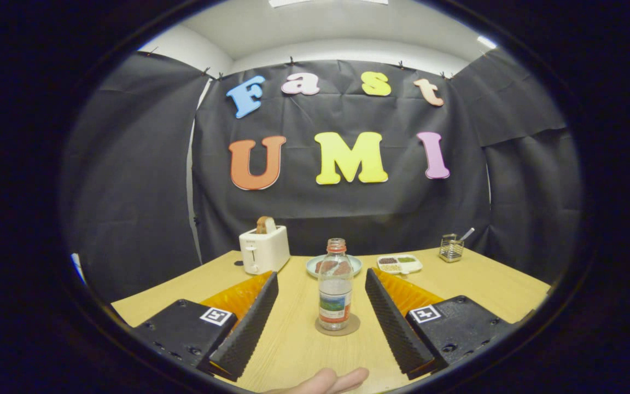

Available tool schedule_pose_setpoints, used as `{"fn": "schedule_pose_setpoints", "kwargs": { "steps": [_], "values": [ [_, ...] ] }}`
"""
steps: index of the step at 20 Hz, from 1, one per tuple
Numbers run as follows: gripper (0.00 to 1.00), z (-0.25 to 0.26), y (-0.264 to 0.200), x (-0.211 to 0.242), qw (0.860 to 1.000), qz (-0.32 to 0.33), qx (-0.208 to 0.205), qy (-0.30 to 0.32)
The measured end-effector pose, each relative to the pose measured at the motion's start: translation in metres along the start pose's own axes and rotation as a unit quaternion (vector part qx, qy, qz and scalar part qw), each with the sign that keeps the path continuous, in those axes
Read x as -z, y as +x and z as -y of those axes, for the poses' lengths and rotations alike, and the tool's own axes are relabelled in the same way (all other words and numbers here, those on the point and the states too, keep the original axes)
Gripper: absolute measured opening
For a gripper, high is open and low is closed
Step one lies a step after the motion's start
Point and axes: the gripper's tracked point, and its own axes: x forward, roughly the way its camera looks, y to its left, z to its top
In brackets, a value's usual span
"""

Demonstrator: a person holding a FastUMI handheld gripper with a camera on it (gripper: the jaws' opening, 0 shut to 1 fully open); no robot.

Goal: Take the bottle from table, then pour the juice into the cup, finally place the bottle on the coaster

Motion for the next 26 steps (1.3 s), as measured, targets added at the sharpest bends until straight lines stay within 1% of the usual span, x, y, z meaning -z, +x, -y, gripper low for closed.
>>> {"fn": "schedule_pose_setpoints", "kwargs": {
  "steps": [2, 5, 10, 11, 13, 15, 20, 23, 26],
  "values": [
    [1.00, 0.008, -0.016, -0.011, 1.000, 0.003, 0.004, 0.003],
    [1.00, 0.016, -0.035, -0.031, 1.000, 0.003, 0.006, 0.026],
    [1.00, 0.025, -0.059, -0.073, 1.000, 0.000, 0.011, 0.028],
    [1.00, 0.024, -0.064, -0.084, 1.000, 0.006, 0.008, 0.022],
    [1.00, 0.025, -0.075, -0.116, 0.999, 0.038, 0.005, 0.003],
    [1.00, 0.028, -0.083, -0.136, 0.998, 0.055, 0.009, 0.009],
    [1.00, 0.035, -0.088, -0.164, 0.998, 0.041, 0.010, 0.038],
    [1.00, 0.039, -0.090, -0.175, 0.998, 0.047, 0.014, 0.030],
    [1.00, 0.039, -0.093, -0.174, 0.999, 0.034, 0.012, 0.023]
  ]
}}
